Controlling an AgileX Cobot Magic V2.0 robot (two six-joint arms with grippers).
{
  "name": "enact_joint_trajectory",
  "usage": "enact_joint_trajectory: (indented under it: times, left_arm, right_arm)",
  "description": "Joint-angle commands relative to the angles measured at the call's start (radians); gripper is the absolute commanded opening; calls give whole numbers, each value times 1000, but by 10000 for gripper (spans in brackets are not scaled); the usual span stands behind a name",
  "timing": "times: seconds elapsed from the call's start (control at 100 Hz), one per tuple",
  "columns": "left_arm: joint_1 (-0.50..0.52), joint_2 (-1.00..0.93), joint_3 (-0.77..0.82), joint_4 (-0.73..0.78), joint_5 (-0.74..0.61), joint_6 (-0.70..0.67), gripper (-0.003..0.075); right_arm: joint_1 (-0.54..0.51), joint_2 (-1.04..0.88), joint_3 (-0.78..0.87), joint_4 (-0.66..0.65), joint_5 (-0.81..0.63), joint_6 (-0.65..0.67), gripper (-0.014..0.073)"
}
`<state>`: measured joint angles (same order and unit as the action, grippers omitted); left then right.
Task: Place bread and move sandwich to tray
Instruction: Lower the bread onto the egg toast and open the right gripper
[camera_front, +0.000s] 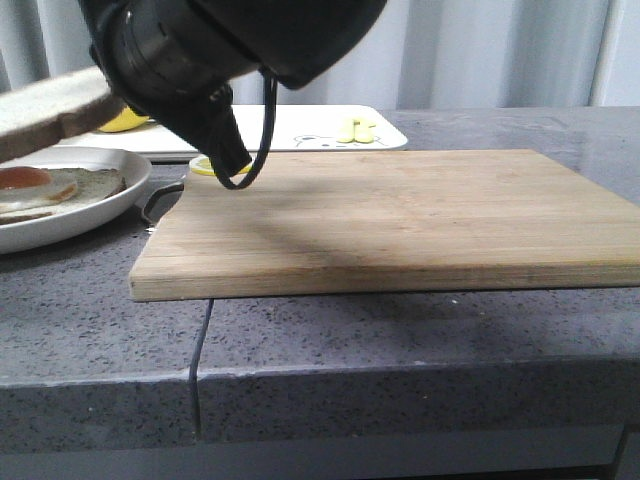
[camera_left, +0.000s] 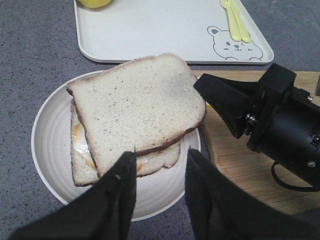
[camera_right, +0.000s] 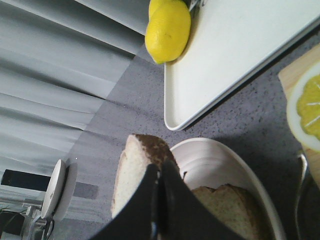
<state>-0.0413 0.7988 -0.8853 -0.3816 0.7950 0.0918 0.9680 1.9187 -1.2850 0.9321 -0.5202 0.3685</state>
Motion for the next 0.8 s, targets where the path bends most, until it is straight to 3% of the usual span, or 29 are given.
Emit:
enact_joint_trajectory:
  times: [0.0, 0.39, 0.79]
  left_arm:
    - [-7, -1, -34, -29, -52, 4, 223]
    - [-7, -1, -34, -29, -52, 4, 223]
    - [-7, -1, -34, -29, -52, 4, 223]
  right_arm:
    - [0, -40, -35, -22, -53, -8, -61]
    - [0, -35, -35, -21, -40, -56, -38]
    - [0, -35, -33, -12, -96, -77, 253]
